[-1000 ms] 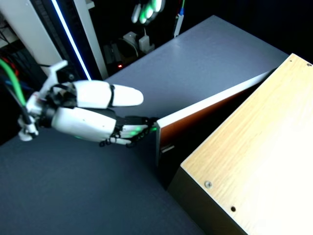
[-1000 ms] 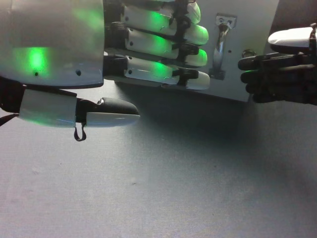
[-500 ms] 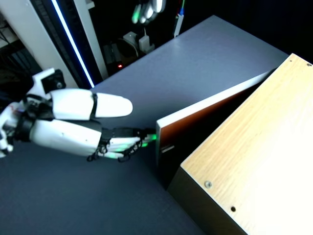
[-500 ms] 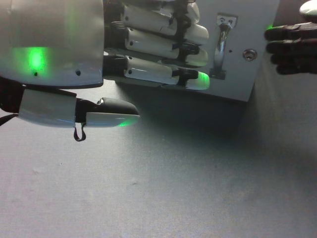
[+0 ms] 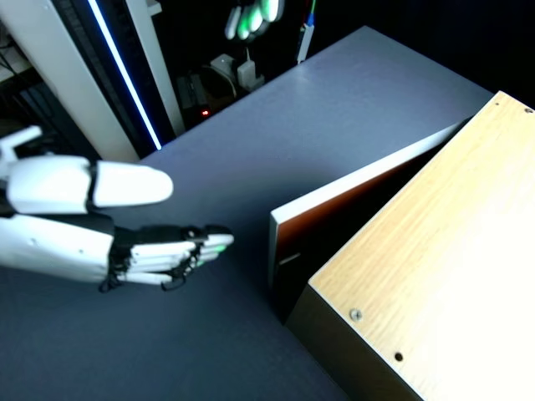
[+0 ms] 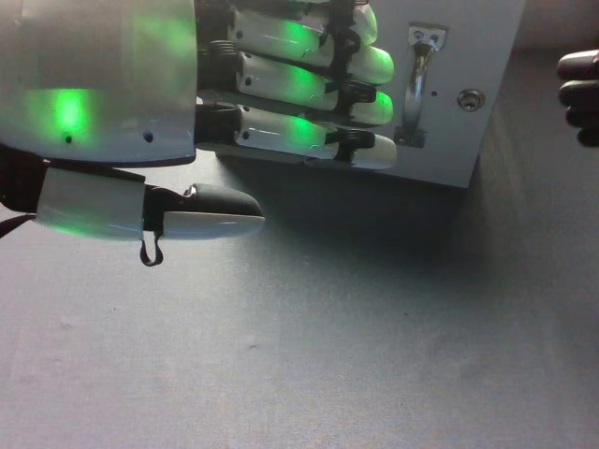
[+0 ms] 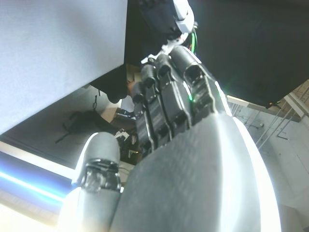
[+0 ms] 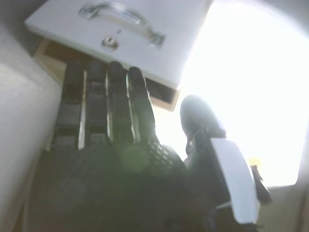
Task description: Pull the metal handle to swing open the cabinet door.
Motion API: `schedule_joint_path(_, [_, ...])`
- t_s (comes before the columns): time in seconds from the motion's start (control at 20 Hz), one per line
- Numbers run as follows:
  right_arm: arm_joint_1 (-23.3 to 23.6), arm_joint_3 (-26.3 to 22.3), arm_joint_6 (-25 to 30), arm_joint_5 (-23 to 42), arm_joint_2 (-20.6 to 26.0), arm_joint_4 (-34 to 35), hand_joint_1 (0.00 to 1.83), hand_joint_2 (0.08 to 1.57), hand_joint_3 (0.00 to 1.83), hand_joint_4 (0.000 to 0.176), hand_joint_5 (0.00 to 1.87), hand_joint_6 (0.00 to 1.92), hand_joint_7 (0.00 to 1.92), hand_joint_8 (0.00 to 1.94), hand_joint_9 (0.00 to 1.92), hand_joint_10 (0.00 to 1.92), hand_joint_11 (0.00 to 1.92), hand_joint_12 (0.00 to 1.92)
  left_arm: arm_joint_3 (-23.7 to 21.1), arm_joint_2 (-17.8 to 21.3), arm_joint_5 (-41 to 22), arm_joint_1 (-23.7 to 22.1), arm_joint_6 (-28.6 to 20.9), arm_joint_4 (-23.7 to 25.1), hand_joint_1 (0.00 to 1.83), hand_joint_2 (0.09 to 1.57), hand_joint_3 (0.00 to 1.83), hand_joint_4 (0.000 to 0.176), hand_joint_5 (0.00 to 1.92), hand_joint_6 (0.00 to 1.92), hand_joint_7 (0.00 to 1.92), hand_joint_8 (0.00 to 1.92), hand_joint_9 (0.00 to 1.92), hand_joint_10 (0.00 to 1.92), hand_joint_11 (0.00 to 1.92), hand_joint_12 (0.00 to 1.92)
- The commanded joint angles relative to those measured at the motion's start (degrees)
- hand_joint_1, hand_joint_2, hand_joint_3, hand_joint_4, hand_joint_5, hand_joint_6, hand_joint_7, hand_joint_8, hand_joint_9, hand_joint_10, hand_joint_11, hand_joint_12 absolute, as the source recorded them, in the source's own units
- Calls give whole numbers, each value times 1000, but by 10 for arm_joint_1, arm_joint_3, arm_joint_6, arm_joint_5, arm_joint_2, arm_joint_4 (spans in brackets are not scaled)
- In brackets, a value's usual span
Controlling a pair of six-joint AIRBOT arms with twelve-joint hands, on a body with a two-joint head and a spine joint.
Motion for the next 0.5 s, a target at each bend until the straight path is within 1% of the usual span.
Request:
schedule_joint_path(0.0, [3,8,6,53,2,31,0,1571,80,0,328,0,326,1,274,2,0,666,1,4,-15,-5,5,-55,0,1571,140,0,409,2,436,0,387,0,0,887])
schedule_joint_path(0.15, [7,27,4,56,-18,42,0,1571,87,0,327,0,313,1,261,0,0,624,1,4,-15,-5,5,-55,0,1571,144,0,412,2,435,1,384,1,0,888])
schedule_joint_path(0.25, [16,43,-1,56,-34,43,0,1571,87,0,335,2,323,3,269,2,0,642,1,4,-15,-5,5,-55,0,1571,153,0,410,0,435,0,385,0,0,906])
schedule_joint_path(0.35, [24,56,-19,55,-47,60,0,1571,82,0,327,1,316,0,264,0,0,624,1,4,-15,-5,5,-55,0,1571,155,0,396,1,424,0,378,0,0,881])
schedule_joint_path(0.45, [32,74,-19,51,-59,61,0,1571,84,0,329,1,319,2,266,1,0,619,1,4,-15,-5,5,-55,0,1571,158,0,396,1,424,0,376,0,0,877])
